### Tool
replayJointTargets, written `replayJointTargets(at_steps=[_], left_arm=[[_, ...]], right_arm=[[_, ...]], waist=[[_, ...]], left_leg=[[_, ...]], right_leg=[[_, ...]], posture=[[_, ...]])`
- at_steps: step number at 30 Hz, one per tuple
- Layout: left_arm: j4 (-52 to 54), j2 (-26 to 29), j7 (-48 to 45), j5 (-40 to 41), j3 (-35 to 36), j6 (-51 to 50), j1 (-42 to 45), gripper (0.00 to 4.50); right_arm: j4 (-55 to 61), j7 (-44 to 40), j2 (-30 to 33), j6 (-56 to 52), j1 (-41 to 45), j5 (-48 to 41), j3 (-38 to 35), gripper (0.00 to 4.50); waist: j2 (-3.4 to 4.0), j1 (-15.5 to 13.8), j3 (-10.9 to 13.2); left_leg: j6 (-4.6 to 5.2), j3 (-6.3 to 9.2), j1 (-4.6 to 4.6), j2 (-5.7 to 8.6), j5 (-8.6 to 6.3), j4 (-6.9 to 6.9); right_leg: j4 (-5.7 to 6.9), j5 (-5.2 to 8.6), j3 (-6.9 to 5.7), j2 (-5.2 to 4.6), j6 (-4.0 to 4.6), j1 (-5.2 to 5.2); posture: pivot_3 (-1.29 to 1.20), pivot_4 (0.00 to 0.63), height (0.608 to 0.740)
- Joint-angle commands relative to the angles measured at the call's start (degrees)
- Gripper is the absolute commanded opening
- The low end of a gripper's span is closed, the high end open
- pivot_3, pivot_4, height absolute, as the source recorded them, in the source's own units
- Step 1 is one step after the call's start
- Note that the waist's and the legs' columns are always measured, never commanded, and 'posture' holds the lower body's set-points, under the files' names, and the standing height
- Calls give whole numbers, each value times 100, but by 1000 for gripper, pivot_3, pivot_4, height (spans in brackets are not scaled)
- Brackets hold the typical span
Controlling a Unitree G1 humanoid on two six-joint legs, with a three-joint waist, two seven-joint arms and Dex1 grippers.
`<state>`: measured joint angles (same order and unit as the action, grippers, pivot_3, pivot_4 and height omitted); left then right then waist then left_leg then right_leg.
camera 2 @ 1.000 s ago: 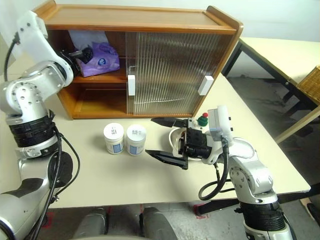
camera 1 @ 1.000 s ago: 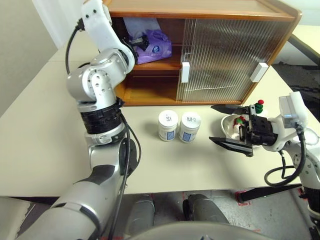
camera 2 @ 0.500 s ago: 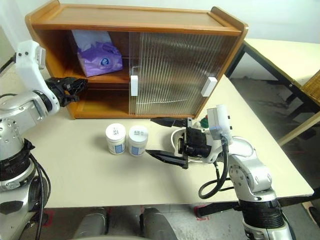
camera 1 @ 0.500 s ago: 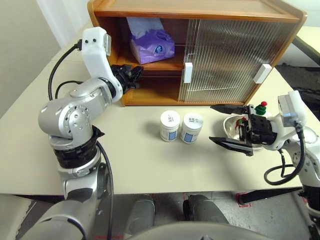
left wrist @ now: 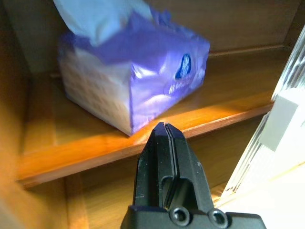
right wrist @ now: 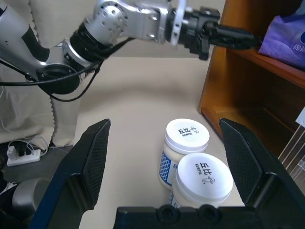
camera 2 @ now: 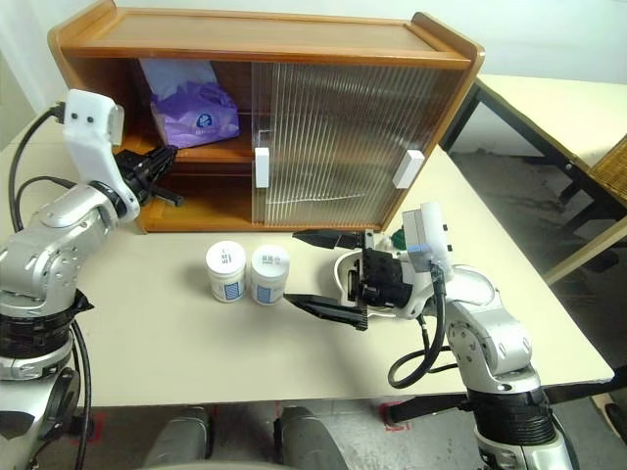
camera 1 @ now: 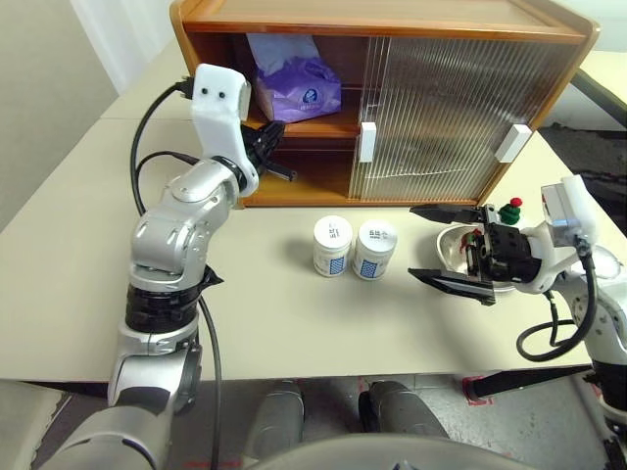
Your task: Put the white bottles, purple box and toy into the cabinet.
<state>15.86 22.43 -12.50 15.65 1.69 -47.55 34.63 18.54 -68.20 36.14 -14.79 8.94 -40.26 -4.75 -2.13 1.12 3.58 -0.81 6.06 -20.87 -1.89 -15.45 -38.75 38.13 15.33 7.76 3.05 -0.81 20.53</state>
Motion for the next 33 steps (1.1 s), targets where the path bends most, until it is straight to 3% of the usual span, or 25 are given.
replayJointTargets(at_steps=[1, 8, 14, 24, 27, 33], left_arm=[[-404, -71, 20, -237, -135, 288, 158, 35], [-1408, -287, 86, -617, -178, 908, 634, 35], [-2043, -465, 58, -830, -239, 1262, 939, 35], [-2845, -509, 54, -1143, -318, 1719, 1292, 35], [-2749, -530, 27, -1169, -323, 1720, 1289, 35], [-1566, -457, -326, -812, -133, 1373, 856, 35]], right_arm=[[-20, -60, 15, 91, -95, 52, -18, 4500], [139, 201, -158, -39, -154, -273, -157, 4500], [365, 1109, -905, -307, -99, -1263, -570, 4500], [554, 1408, -1147, -306, -364, -1455, -629, 4500], [551, 1454, -1216, -200, -426, -1286, -573, 4500], [352, 1611, -1379, 313, -506, -509, -465, 4500]], waist=[[0, 16, 0], [0, 50, 0], [1, 73, 1], [1, 116, 1], [2, 134, 1], [3, 201, 0]], left_leg=[[0, 0, -1, 0, 0, 0], [1, -2, -1, 1, -1, -1], [3, -3, -1, 1, -2, -1], [11, -4, -4, 3, -6, 0], [11, -4, -4, 4, -6, 0], [18, -5, -9, 6, -11, 1]], right_leg=[[0, 0, 0, 0, 0, 1], [-1, 0, 0, 0, -5, -1], [-2, 4, 3, 0, -16, 0], [-8, 8, 11, 0, -24, 0], [-8, 13, 11, 0, -33, 0], [-11, 25, 12, 0, -56, 3]], posture=[[-103, 52, 740], [-114, 54, 740], [-130, 56, 740], [-138, 57, 740], [-138, 57, 740], [-140, 56, 740]])
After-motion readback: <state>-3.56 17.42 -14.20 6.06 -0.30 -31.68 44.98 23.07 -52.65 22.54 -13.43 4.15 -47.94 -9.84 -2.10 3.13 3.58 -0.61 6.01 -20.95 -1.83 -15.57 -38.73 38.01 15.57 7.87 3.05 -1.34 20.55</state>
